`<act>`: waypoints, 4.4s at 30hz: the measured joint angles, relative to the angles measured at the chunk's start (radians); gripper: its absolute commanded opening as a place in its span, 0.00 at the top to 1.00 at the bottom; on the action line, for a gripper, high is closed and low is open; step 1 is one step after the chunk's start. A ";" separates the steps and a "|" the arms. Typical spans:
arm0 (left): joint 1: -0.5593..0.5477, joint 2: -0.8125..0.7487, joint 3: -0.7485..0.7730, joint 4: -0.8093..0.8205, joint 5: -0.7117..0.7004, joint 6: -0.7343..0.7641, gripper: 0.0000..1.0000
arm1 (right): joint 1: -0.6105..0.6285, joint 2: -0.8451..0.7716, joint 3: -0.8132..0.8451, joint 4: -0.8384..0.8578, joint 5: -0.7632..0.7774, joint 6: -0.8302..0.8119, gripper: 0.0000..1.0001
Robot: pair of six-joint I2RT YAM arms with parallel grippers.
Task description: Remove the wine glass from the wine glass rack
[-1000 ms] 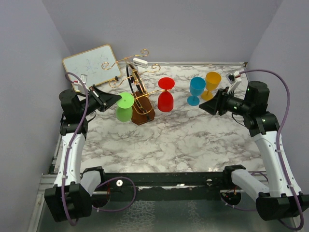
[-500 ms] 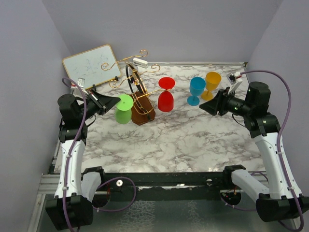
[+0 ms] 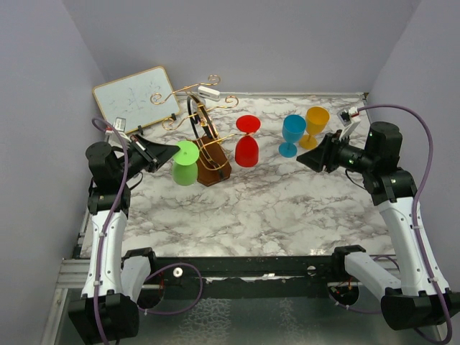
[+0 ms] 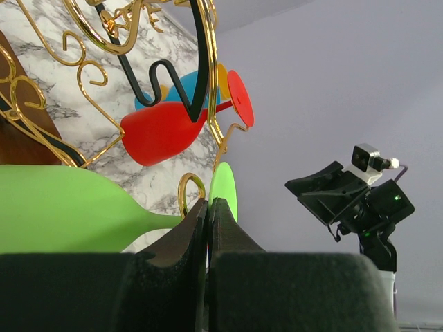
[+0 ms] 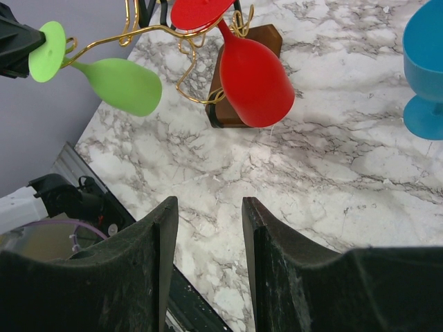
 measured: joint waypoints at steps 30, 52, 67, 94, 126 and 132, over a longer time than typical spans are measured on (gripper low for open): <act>-0.086 0.090 0.079 0.028 -0.031 0.010 1.00 | 0.000 0.006 -0.001 0.002 -0.001 0.010 0.58; -0.086 0.046 0.042 0.037 -0.047 -0.017 1.00 | 0.000 0.006 -0.019 0.015 -0.001 0.011 0.58; -0.134 0.042 0.026 0.064 -0.045 -0.035 1.00 | 0.000 0.006 -0.031 0.028 -0.001 0.025 0.58; -0.196 0.215 0.134 0.108 -0.131 0.006 1.00 | 0.000 0.006 -0.041 0.040 -0.002 0.026 0.58; -0.197 -0.004 0.443 -0.158 -0.402 0.226 1.00 | 0.000 0.037 0.016 0.056 -0.069 0.052 0.58; -0.198 -0.015 0.368 0.118 -0.260 0.111 1.00 | 0.000 0.042 0.016 0.087 -0.116 0.070 0.58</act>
